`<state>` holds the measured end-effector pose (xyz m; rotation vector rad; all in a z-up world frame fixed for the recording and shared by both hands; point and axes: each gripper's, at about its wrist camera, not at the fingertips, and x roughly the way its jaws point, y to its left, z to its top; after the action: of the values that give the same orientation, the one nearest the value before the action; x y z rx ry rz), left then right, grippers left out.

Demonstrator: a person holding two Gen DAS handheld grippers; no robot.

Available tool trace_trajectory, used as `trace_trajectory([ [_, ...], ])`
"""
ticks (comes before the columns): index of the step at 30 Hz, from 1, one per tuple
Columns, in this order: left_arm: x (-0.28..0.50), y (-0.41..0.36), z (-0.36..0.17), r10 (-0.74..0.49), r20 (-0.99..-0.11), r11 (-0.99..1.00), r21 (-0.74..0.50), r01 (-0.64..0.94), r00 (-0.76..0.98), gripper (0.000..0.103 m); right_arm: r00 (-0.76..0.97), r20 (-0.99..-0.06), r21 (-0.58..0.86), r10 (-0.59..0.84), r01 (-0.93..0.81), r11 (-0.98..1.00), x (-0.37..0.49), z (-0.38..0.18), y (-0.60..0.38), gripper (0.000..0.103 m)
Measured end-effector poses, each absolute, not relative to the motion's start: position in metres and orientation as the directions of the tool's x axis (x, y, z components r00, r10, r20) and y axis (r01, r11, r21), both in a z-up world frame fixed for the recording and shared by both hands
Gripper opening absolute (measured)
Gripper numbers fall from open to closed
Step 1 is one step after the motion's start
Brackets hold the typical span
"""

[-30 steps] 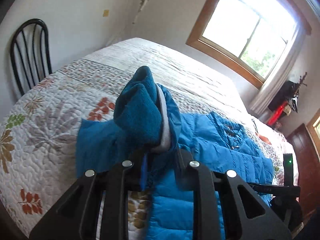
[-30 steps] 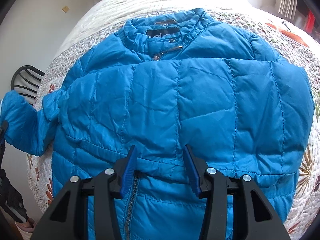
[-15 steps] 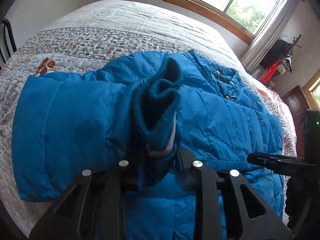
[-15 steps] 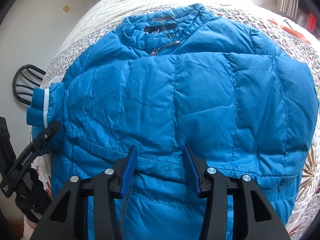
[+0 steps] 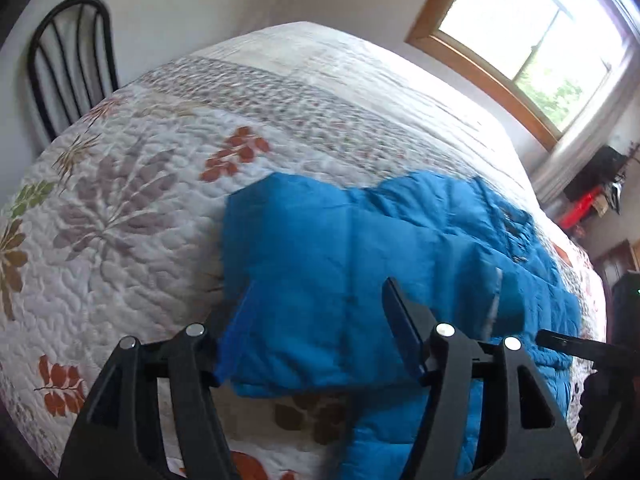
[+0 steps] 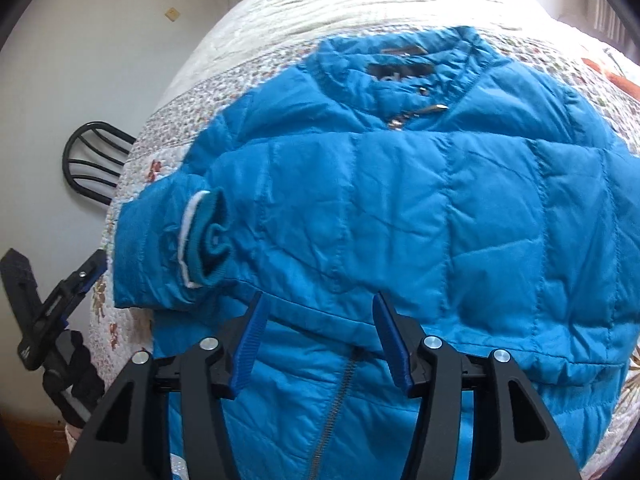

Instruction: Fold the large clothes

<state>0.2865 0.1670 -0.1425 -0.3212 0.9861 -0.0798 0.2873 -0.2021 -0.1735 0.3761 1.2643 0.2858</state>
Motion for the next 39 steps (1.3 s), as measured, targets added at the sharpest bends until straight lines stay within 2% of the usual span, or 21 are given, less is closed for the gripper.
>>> trace_trajectory([
  [3,0.293,0.196,-0.161,-0.274,-0.812,0.909,-0.393,-0.135,0.516,0.065,0.257,-0.844,0.476,0.47,-0.045,0.879,0.307,-0.174,-0.177,0.062],
  [7,0.299,0.204,-0.183,-0.422,-0.768,0.827,-0.544,-0.142,0.483,0.068,0.201,-0.849,0.49,0.488,-0.046,0.871,0.33,-0.188,-0.149,0.062],
  [8,0.3,0.203,-0.186,-0.434,-0.76,0.82,-0.556,-0.138,0.483,0.068,0.191,-0.855,0.482,0.482,-0.053,0.875,0.334,-0.192,-0.143,0.062],
  [9,0.301,0.201,-0.187,-0.436,-0.758,0.818,-0.558,-0.136,0.485,0.068,0.185,-0.853,0.484,0.487,-0.065,0.873,0.336,-0.194,-0.137,0.055],
  [10,0.301,0.198,-0.187,-0.436,-0.755,0.819,-0.559,-0.131,0.49,0.057,0.177,-0.845,0.499,0.504,-0.076,0.863,0.337,-0.195,-0.133,0.038],
  [11,0.301,0.195,-0.185,-0.433,-0.751,0.823,-0.555,-0.122,0.499,0.05,0.171,-0.835,0.517,0.523,-0.08,0.852,0.338,-0.196,-0.13,0.029],
  [12,0.3,0.191,-0.182,-0.428,-0.749,0.827,-0.55,-0.114,0.505,0.035,0.17,-0.83,0.526,0.532,-0.08,0.847,0.339,-0.196,-0.128,0.021],
  [13,0.3,0.189,-0.181,-0.425,-0.747,0.829,-0.548,-0.111,0.511,0.022,0.18,-0.83,0.522,0.528,-0.085,0.849,0.339,-0.193,-0.127,0.018],
  [16,0.299,0.186,-0.171,-0.44,-0.722,0.819,-0.566,-0.092,0.533,0.013,0.214,-0.822,0.515,0.527,-0.115,0.85,0.332,-0.179,-0.129,0.015],
  [21,0.29,0.162,-0.135,-0.456,-0.675,0.827,-0.562,-0.004,0.58,0.011,0.296,-0.793,0.518,0.532,-0.13,0.845,0.314,-0.145,-0.159,0.014],
  [28,0.292,0.086,-0.096,-0.529,-0.622,0.818,-0.554,0.153,0.577,0.01,0.408,-0.773,0.512,0.485,-0.051,0.858,0.29,-0.103,-0.239,0.014],
  [33,0.299,0.021,-0.098,-0.546,-0.645,0.828,-0.511,0.229,0.534,0.01,0.456,-0.794,0.462,0.402,0.023,0.887,0.272,-0.092,-0.288,0.014],
  [39,0.312,-0.026,-0.136,-0.521,-0.715,0.853,-0.462,0.244,0.466,0.01,0.441,-0.823,0.447,0.358,0.113,0.887,0.262,-0.112,-0.333,0.014],
])
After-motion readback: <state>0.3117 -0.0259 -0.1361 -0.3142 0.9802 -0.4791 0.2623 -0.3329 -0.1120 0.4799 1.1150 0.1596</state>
